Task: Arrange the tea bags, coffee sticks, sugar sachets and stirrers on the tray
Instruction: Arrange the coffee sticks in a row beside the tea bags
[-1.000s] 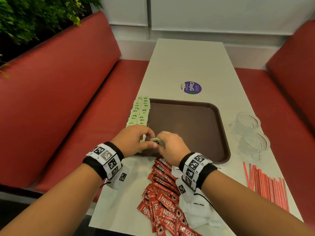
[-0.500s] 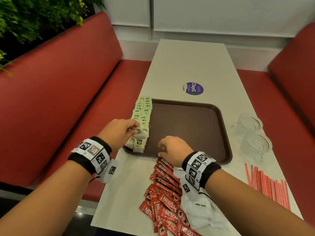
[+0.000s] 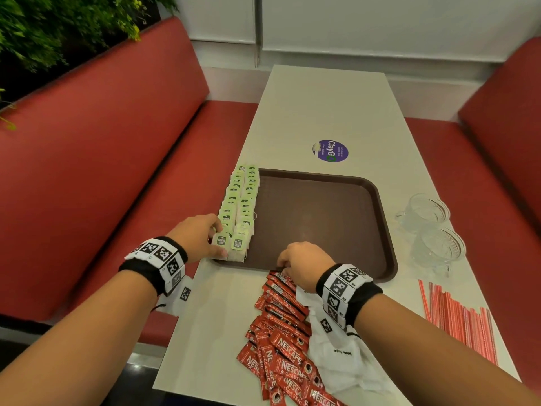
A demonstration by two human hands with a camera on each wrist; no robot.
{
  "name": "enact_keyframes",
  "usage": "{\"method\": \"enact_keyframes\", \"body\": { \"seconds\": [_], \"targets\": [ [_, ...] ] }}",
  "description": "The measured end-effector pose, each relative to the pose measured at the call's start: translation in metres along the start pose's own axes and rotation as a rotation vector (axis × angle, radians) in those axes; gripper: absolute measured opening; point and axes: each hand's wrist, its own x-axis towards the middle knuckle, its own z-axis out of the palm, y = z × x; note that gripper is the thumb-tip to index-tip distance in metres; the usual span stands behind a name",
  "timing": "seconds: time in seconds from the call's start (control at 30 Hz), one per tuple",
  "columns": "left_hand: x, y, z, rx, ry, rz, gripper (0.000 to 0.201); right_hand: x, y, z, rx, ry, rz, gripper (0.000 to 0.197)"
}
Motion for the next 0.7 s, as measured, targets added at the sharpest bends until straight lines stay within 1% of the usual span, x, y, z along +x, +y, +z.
{"method": "enact_keyframes", "body": {
  "seconds": [0.03,0.1,0.17,0.3,0.4,0.43,0.5,0.6,0.67,0.7],
  "targets": [
    [-0.001,0.000,0.002,0.004,-0.022,-0.011,0.052,0.000,0.001,0.000,0.001,0.001,-0.002,0.026],
    [0.001,-0.001,0.007,0.008,-0.018,-0.017,0.053,0.001,0.000,0.001,-0.007,0.001,-0.008,0.027],
    [0.002,-0.001,0.012,0.018,0.012,-0.021,0.047,-0.001,0.000,0.000,-0.014,0.001,-0.012,0.027],
    [-0.002,-0.001,0.013,0.049,0.009,-0.029,0.038,-0.015,-0.004,-0.003,0.007,0.048,-0.027,0.029],
    [-0.019,0.010,0.011,0.014,0.141,0.011,0.033,-0.037,-0.007,-0.008,0.034,0.121,-0.059,0.033],
    [-0.028,0.019,0.010,0.003,0.181,0.053,0.029,-0.046,-0.008,-0.011,0.032,0.140,-0.075,0.032],
    [-0.050,0.042,0.008,0.011,0.189,0.198,0.022,-0.066,-0.011,-0.015,0.013,0.152,-0.111,0.027],
    [-0.088,0.074,0.014,0.025,0.065,0.477,0.019,-0.099,-0.018,-0.015,-0.025,0.086,-0.152,0.020],
    [-0.111,0.091,0.026,0.059,-0.049,0.612,0.020,-0.120,-0.022,-0.009,-0.065,0.016,-0.158,0.020],
    [-0.120,0.097,0.035,0.097,-0.105,0.657,0.020,-0.130,-0.024,-0.004,-0.097,-0.025,-0.152,0.024]
  ]
}}
